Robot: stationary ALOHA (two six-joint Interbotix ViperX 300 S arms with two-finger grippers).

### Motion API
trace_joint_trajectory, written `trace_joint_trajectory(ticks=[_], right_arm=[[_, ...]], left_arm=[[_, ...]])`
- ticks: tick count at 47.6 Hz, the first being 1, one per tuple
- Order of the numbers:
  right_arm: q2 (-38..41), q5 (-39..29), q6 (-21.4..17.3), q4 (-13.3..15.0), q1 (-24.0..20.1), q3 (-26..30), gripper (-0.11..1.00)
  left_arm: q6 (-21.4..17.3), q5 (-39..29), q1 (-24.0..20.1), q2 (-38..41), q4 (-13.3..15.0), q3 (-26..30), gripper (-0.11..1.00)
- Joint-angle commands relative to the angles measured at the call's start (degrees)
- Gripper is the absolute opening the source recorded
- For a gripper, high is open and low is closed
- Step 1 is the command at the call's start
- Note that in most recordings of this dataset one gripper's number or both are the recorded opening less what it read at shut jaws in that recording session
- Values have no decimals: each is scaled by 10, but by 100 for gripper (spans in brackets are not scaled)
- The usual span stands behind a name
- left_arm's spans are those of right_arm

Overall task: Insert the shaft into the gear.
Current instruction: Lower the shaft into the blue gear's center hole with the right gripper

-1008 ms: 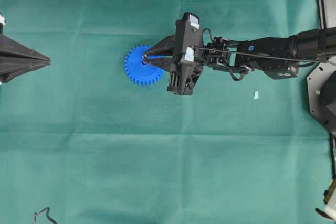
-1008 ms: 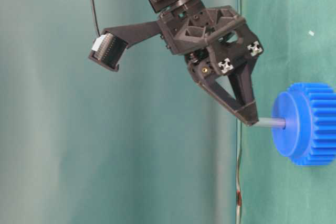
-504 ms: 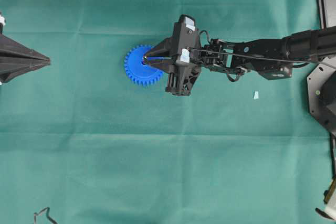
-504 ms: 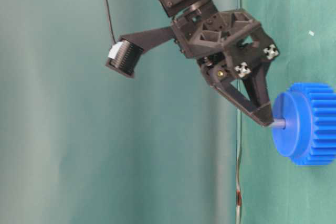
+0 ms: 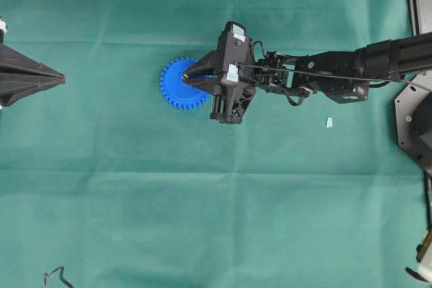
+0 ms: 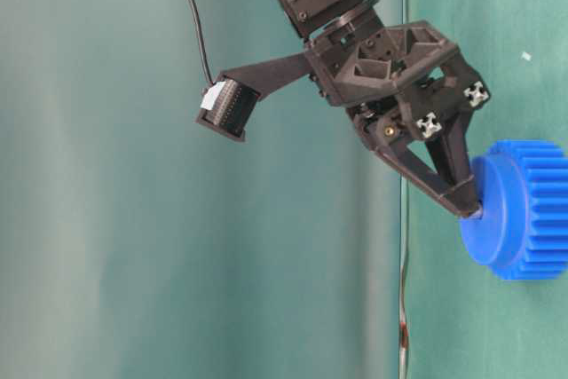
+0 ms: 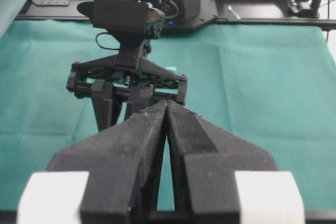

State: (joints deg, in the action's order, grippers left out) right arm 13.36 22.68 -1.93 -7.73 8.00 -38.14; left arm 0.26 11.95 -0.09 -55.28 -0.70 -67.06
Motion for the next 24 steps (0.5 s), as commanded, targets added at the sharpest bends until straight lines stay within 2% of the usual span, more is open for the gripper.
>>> trace_joint_trajectory(ticks=[1,24], right_arm=[[-8,3,-1,-1,4,10,17],[-9,-2,-1,0,4,10,18]], left_arm=[[1,4,-1,4,-2,16,0],[1,2,-1,4,-2,16,0]])
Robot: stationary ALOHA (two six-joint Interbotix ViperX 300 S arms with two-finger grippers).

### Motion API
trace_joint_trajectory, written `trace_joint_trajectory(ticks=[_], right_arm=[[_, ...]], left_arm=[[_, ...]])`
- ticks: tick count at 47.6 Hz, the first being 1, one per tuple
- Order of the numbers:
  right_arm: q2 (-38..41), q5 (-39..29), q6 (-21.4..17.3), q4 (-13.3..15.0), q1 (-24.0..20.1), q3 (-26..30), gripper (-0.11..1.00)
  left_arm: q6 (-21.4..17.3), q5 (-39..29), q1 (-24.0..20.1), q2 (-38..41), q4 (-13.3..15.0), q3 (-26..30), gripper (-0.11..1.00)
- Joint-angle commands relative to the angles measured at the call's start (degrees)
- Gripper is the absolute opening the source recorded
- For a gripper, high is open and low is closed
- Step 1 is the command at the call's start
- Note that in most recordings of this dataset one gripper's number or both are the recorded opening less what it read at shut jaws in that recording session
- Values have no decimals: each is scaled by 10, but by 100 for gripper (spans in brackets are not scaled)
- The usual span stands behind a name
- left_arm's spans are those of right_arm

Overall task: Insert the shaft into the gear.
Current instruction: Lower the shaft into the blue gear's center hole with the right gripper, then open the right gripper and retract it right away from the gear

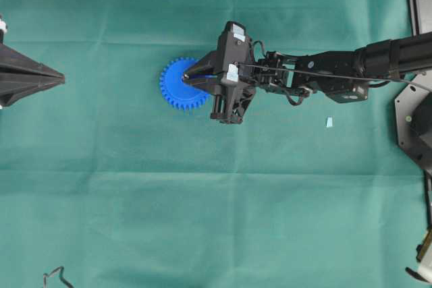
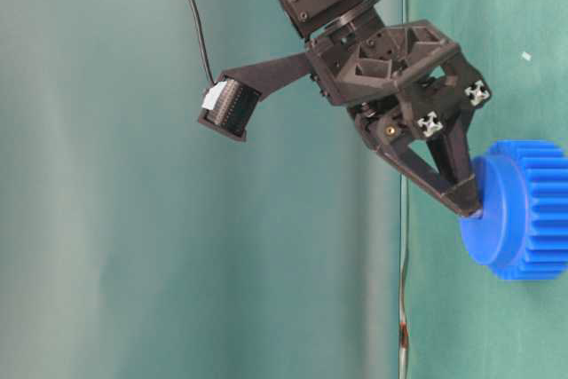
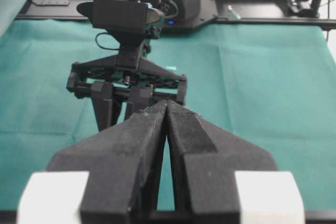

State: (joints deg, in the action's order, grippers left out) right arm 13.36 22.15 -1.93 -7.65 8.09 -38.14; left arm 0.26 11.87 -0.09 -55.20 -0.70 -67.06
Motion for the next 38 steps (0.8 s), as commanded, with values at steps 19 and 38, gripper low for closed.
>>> trace_joint_trajectory(ticks=[19,38], right_arm=[[-21,14,-1,-2,3,10,84],[-141,7,19,1,2,-18,77]], left_arm=[[1,3,-1,4,-2,16,0],[1,4,-1,3,-2,16,0]])
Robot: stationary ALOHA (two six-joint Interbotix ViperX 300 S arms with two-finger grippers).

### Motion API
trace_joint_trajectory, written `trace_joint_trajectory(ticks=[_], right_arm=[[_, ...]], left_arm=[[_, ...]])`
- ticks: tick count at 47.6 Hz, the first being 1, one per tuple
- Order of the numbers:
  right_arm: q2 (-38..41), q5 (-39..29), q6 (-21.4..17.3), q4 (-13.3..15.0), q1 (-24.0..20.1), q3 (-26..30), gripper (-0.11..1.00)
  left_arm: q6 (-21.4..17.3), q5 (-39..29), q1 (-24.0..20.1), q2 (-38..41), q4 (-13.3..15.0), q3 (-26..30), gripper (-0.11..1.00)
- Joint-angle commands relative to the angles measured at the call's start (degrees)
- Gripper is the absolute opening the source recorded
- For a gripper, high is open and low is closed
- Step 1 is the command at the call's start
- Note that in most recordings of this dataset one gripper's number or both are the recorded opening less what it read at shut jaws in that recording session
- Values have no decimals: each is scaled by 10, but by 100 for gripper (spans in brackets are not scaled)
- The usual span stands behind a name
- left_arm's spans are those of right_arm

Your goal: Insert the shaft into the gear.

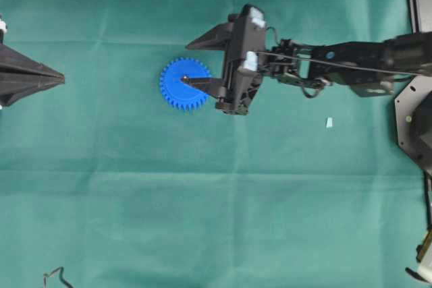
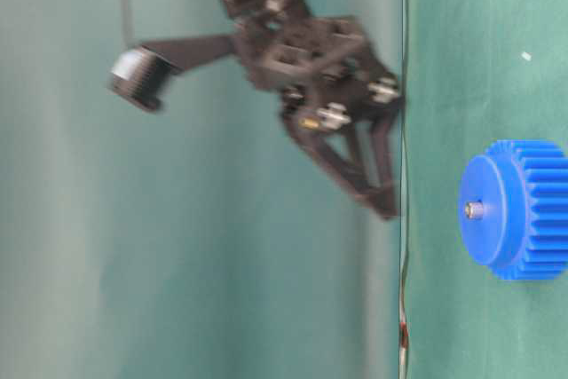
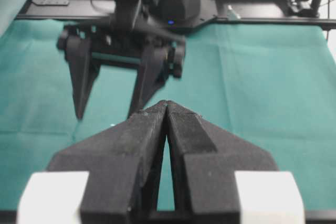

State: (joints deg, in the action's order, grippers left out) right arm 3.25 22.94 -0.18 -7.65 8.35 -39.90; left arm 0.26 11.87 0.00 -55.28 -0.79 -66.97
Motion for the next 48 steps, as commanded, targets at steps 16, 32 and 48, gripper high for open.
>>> trace_joint_trajectory(ticks=[16,32,48], right_arm=[[-194,-56,16,2,0,-39,77],[-360,-79,18,2,0,-133,77],[-502,-192,17,1,0,-179,76]], left_arm=[[0,4,-2,3,-1,16,0],[1,3,-2,2,-1,15,0],[0,3,-2,1,-1,15,0]])
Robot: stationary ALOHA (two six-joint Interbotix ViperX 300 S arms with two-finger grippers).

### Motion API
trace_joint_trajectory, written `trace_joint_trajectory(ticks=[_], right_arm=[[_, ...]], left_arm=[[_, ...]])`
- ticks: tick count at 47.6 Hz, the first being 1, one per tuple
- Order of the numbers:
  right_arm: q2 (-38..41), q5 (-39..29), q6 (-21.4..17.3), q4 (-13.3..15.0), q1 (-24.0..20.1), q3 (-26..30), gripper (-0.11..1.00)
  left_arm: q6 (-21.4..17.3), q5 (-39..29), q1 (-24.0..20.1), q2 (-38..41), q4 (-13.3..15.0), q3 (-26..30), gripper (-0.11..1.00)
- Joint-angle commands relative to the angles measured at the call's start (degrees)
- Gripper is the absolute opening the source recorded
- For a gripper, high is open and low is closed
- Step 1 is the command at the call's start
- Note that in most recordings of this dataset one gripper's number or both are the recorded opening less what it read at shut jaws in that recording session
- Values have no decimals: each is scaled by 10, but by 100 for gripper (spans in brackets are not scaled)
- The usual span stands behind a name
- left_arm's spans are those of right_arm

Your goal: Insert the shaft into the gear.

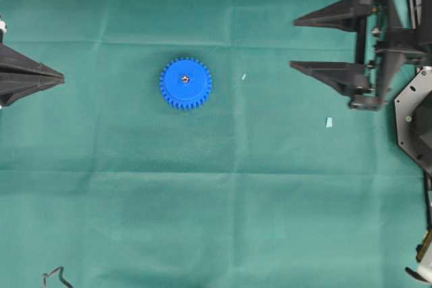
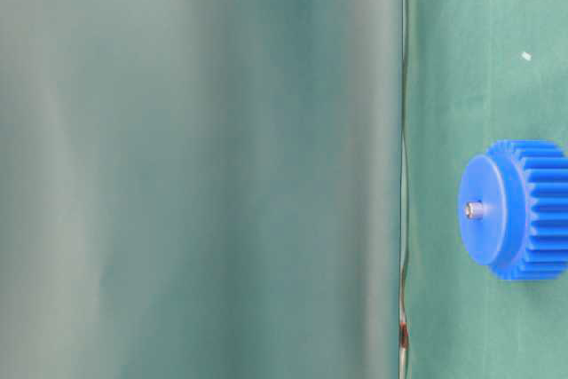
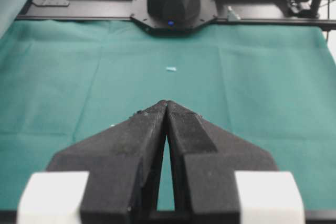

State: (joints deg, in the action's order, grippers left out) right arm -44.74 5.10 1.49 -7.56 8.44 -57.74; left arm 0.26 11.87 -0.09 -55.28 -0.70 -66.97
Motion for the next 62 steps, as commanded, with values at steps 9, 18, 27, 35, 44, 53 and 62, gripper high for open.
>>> trace_joint_trajectory(ticks=[9,18,27,35,44,53,62], right_arm=[[-69,-32,0,1,-1,-17,76],[-80,-40,2,1,-1,-26,76],[-79,-44,2,1,0,-28,76],[-77,-40,4,1,0,-30,76],[-77,-40,4,2,0,-30,76],[-76,-39,4,2,0,-30,76],[-74,-39,4,2,0,-32,76]], left_arm=[[0,3,-1,1,-2,14,0],[1,3,-1,1,-2,15,0],[0,3,-1,1,-2,15,0],[0,3,-1,1,-2,15,0],[1,3,-1,1,-3,15,0],[0,3,-1,1,-2,15,0],[0,3,-1,0,-2,15,0]])
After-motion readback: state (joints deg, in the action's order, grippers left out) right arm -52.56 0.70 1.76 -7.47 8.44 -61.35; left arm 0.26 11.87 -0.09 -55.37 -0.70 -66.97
